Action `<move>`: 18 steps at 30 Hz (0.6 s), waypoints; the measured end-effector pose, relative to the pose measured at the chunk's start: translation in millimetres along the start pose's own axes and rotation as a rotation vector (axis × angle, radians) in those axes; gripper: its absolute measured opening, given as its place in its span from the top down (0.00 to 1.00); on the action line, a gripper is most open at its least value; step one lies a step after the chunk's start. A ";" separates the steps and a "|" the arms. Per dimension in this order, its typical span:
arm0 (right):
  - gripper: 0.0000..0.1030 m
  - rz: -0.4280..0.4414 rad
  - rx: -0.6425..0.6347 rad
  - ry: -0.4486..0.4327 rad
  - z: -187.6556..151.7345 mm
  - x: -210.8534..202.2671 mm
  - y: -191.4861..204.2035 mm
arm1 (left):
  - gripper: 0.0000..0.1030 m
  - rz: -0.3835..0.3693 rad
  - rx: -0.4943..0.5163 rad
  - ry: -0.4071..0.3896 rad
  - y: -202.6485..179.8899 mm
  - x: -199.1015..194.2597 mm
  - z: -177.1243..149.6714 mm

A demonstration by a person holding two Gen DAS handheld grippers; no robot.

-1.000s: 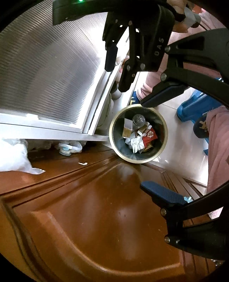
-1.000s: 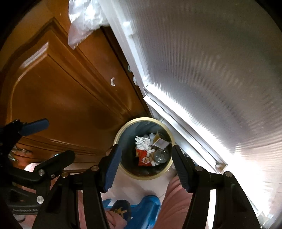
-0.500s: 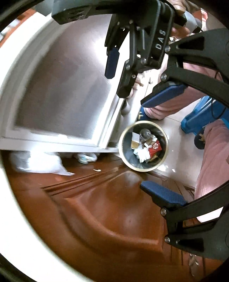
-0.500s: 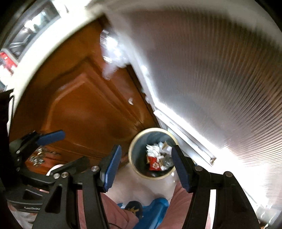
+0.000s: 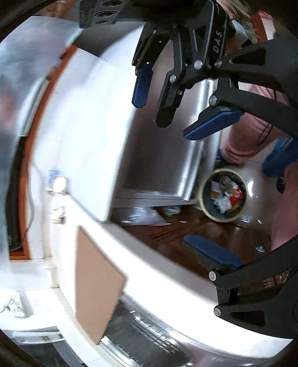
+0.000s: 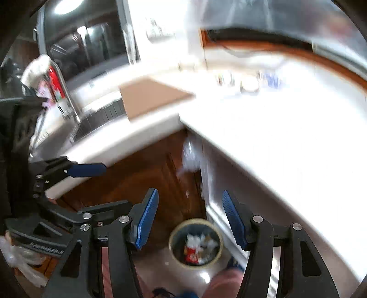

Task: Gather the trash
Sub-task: 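Raise both tools back up toward the counter of trash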

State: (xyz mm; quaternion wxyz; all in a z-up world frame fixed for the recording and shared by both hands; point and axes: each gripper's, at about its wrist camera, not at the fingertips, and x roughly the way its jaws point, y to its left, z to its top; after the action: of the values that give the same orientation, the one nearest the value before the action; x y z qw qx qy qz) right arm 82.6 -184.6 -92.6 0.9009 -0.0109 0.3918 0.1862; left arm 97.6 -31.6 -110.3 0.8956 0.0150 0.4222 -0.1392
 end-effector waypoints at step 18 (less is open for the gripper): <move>0.42 -0.108 0.006 -0.017 209.2 41.0 -85.2 | 0.32 0.038 -0.103 -0.070 52.9 40.6 212.1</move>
State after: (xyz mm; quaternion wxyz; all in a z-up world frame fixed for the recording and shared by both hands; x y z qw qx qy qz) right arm 284.4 -215.9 12.5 0.9130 -0.0278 0.3836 0.1362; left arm 295.6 -21.1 -9.5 0.9119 -0.0277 0.3968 -0.1007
